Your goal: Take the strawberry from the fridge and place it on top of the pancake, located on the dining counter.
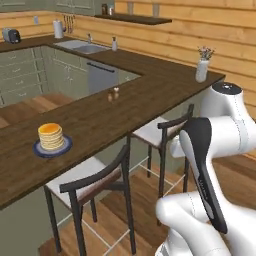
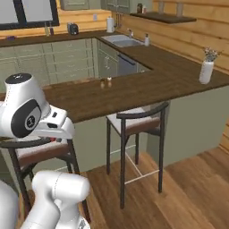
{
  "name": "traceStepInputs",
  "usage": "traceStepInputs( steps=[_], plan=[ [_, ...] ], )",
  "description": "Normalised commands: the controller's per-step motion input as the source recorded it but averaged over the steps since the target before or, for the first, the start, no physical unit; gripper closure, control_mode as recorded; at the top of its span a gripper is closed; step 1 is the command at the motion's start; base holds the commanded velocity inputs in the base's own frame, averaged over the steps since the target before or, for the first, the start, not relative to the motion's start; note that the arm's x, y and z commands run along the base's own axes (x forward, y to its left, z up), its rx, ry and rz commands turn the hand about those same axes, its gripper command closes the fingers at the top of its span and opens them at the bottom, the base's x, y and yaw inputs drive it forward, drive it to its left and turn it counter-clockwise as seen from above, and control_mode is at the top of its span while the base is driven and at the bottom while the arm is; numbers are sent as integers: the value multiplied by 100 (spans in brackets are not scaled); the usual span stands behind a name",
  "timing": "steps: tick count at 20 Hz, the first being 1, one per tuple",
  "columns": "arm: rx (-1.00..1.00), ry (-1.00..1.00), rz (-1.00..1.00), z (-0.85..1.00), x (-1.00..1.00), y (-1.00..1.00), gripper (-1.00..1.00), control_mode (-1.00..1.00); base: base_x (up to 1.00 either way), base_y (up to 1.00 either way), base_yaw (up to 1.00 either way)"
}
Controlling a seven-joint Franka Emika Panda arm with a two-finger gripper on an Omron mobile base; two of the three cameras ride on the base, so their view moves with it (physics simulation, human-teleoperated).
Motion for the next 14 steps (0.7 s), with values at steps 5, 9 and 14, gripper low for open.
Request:
traceStepInputs(
  steps=[5,9,14],
  plan=[
    [0,0,0,0,0,0,100,100,0,7,81],
    [0,0,0,0,0,0,100,100,10,17,49],
    [0,0,0,0,0,0,100,100,45,61,20]
  ],
)
